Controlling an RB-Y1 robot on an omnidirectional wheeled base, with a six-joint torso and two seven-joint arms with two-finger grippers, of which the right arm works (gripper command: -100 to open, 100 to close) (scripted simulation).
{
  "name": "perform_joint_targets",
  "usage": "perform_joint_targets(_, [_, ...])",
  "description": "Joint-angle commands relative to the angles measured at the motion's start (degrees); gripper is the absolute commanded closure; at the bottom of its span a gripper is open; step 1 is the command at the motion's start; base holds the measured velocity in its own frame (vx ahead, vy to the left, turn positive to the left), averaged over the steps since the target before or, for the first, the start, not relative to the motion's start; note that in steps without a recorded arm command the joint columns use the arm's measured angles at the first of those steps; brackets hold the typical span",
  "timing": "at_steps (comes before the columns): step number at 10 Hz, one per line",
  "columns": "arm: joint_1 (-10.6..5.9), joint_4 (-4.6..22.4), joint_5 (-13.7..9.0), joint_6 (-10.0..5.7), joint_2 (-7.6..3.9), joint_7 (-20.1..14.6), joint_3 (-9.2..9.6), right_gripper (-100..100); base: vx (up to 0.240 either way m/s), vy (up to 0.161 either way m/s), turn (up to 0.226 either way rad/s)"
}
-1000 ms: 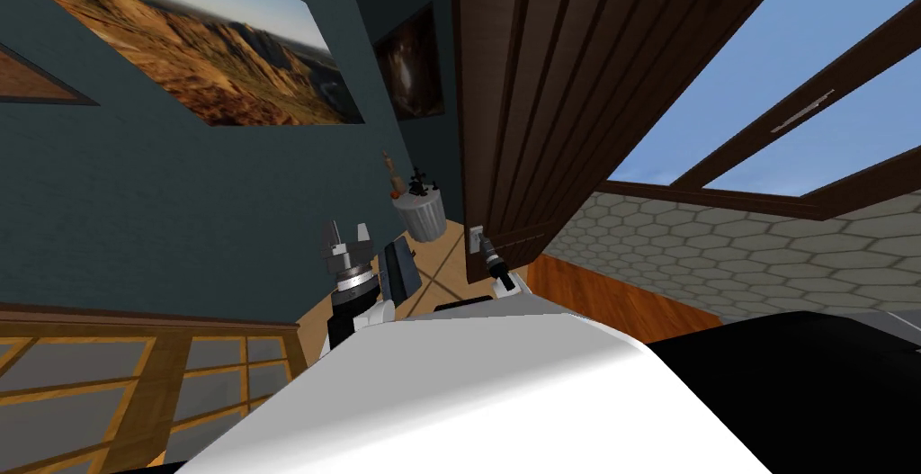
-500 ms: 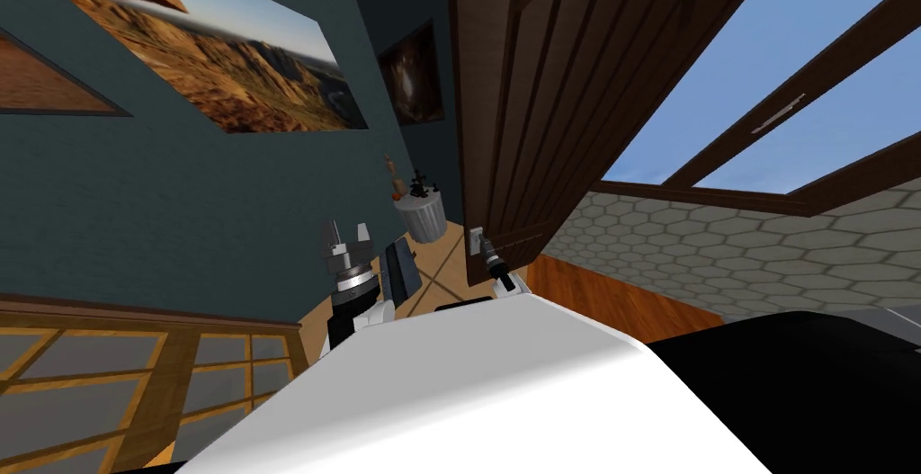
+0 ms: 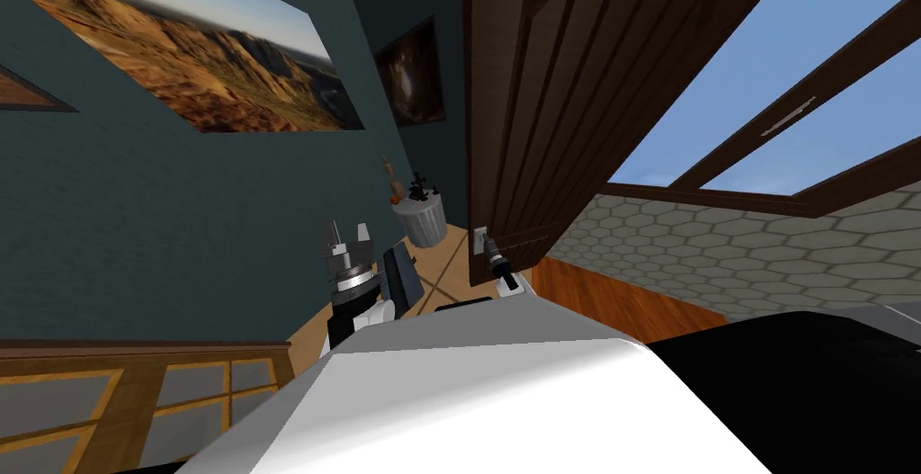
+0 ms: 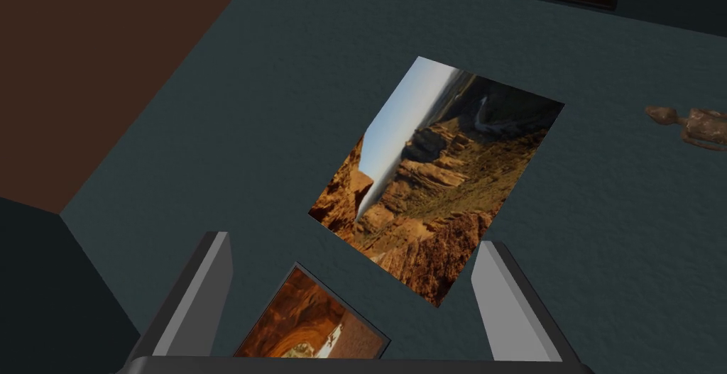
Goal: Push the door open
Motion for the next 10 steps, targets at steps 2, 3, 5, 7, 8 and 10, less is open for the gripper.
perform_joint_targets(2, [-0.16, -0.84, -0.53, 0.61, 0.41, 0.10, -2.00, 100, 0.218, 0.159, -0.102])
perform_joint_targets(3, [-0.23, -0.86, -0.71, 0.71, 0.87, 0.16, -2.66, 100, 0.212, 0.112, -0.073])
perform_joint_targets(5, [-0.37, -0.90, -1.08, 0.93, 2.24, 0.28, -4.08, 100, 0.197, 0.104, -0.084])
perform_joint_targets(7, [-0.26, -1.13, -1.08, 1.26, 2.49, 0.32, -4.16, 100, 0.111, 0.095, -0.066])
perform_joint_targets(8, [-0.54, -1.11, -1.43, 1.18, 1.27, 0.44, -5.51, 100, 0.144, 0.040, -0.053])
perform_joint_targets(10, [-0.67, -0.99, -1.70, 1.19, 0.58, 0.57, -6.57, 100, 0.188, 0.112, -0.085])
